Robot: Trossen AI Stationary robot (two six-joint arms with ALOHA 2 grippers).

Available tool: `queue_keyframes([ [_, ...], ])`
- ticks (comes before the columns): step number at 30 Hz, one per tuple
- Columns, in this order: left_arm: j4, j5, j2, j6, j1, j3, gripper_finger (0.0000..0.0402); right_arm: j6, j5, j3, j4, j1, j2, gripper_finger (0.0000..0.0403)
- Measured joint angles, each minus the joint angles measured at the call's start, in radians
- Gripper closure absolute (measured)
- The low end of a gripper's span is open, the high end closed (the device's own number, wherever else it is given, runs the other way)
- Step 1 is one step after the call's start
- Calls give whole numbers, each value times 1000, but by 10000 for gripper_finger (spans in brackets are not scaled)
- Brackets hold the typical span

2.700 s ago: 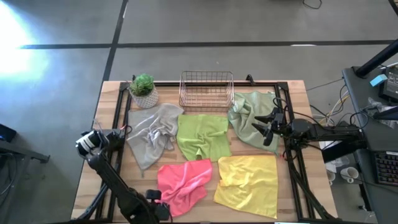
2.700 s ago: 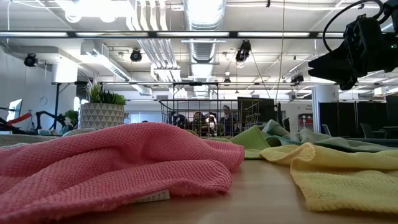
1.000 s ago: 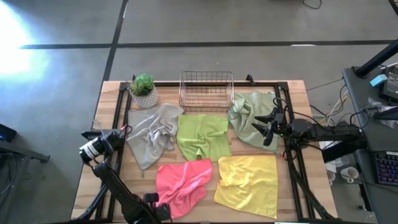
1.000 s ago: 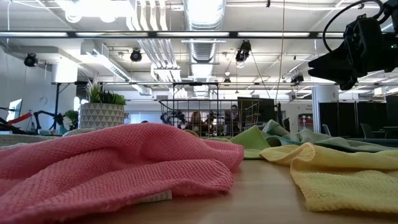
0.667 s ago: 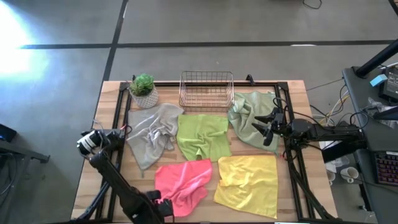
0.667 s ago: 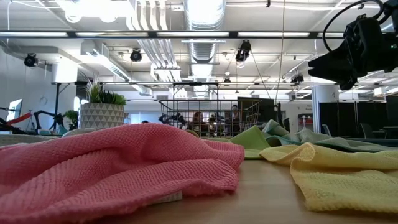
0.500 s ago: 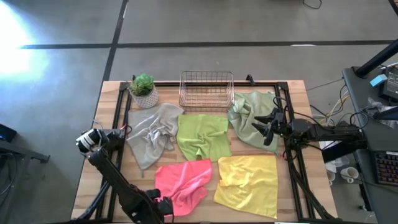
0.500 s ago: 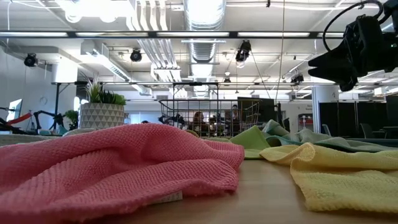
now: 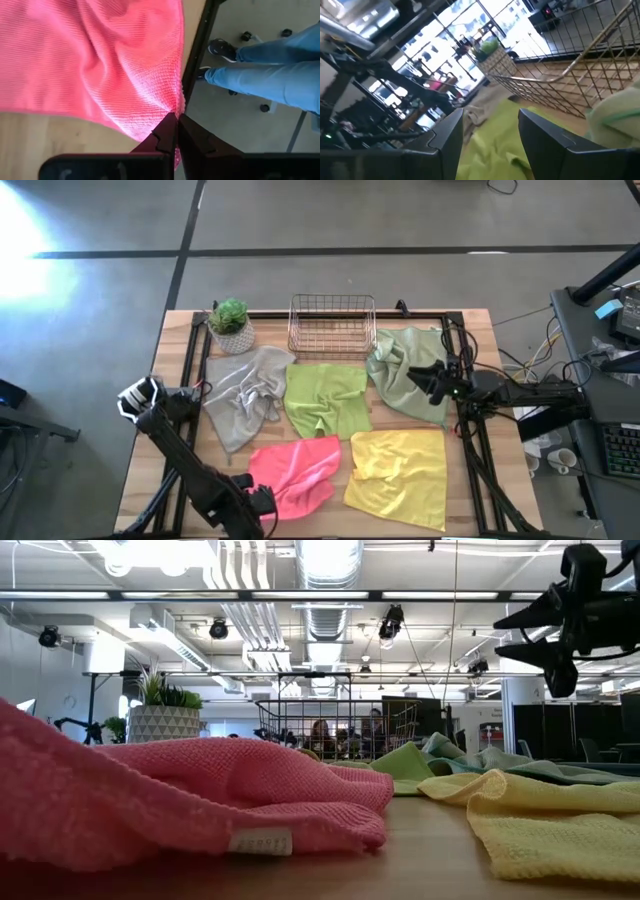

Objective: Fold microfiber towels
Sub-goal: Fold the pink towel

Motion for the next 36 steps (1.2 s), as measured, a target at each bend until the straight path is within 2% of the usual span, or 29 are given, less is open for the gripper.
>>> queue_keyframes([
  [12, -71, -1, -60, 4, 37, -1, 402, 14, -8, 2, 279, 0, 0, 225],
  [17, -92, -1, -66, 7, 46, -1, 402, 46, -122, 3, 387, 0, 0, 225],
  [22, -93, -1, -66, 12, 52, -1, 402, 85, -185, 7, 435, 0, 1, 225],
  [26, -93, -1, -66, 12, 57, -1, 402, 62, -231, 82, 339, 0, 11, 225],
  [29, -93, -1, -66, 12, 59, -1, 402, 5, -248, 191, 169, 0, 50, 225],
  [33, -97, 0, -66, 12, 59, -1, 402, -59, -251, 350, -80, 0, 151, 225],
  [36, -101, 0, -66, 11, 59, -1, 401, -110, -317, 454, -194, 1, 248, 225],
])
